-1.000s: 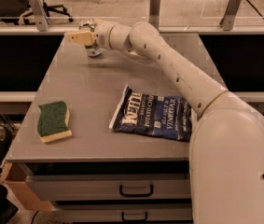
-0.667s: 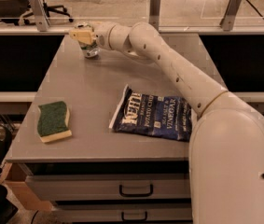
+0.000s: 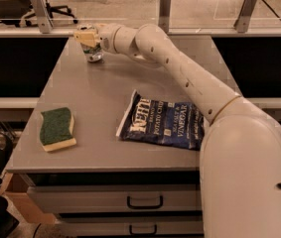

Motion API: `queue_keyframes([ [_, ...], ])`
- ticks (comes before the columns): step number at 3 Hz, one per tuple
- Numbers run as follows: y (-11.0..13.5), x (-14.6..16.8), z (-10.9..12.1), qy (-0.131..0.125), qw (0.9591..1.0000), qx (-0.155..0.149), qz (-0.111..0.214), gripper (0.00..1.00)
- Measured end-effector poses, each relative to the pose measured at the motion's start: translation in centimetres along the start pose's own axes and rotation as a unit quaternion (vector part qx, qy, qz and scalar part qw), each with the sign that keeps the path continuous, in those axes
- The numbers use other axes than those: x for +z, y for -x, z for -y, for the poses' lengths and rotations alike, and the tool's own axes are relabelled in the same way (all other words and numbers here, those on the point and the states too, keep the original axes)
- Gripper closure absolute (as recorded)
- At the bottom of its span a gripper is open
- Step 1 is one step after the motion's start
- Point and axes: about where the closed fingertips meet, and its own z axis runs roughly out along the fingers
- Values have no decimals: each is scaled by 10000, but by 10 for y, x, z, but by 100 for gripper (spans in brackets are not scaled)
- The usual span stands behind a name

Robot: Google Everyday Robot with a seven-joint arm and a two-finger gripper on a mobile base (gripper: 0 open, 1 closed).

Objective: Pick 7up can

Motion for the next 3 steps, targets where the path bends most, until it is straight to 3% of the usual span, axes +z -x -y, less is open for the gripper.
queue_keyframes([
  [1, 0, 2, -2, 18, 10000, 3, -2, 100],
  [2, 16, 7, -7, 288, 9994, 141, 108, 100],
  [3, 74, -20, -13, 391, 9989, 168, 214, 100],
])
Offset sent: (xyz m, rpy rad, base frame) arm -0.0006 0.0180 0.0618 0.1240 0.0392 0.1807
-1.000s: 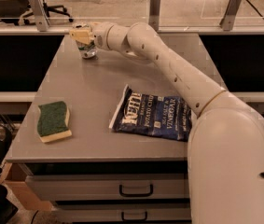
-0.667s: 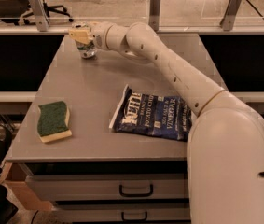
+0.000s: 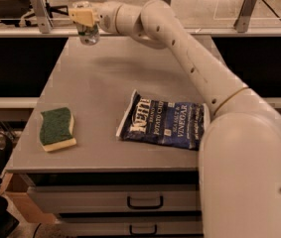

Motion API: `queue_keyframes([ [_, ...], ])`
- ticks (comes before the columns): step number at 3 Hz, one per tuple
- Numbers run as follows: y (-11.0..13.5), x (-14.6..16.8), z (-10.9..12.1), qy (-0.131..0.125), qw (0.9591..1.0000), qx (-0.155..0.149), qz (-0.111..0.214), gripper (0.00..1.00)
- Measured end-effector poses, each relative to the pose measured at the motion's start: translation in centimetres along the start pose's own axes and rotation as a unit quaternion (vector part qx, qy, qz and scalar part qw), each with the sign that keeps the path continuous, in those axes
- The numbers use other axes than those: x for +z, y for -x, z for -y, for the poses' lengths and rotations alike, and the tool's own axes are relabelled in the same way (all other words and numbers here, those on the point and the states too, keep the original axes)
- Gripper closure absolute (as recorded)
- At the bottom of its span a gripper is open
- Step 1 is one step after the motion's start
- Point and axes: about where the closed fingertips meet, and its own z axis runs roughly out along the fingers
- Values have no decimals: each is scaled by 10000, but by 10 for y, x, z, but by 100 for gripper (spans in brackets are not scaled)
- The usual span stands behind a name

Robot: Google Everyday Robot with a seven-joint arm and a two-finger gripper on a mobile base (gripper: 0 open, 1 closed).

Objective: Pick 7up can

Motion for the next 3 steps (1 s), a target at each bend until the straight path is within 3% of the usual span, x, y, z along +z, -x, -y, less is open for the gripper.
queue_keyframes([
  [1, 39, -23, -21, -96, 9998, -160, -122, 100],
  [2, 70, -59, -45, -382, 9986, -273, -229, 100],
  [3, 74, -93, -61, -525, 9982, -227, -203, 100],
])
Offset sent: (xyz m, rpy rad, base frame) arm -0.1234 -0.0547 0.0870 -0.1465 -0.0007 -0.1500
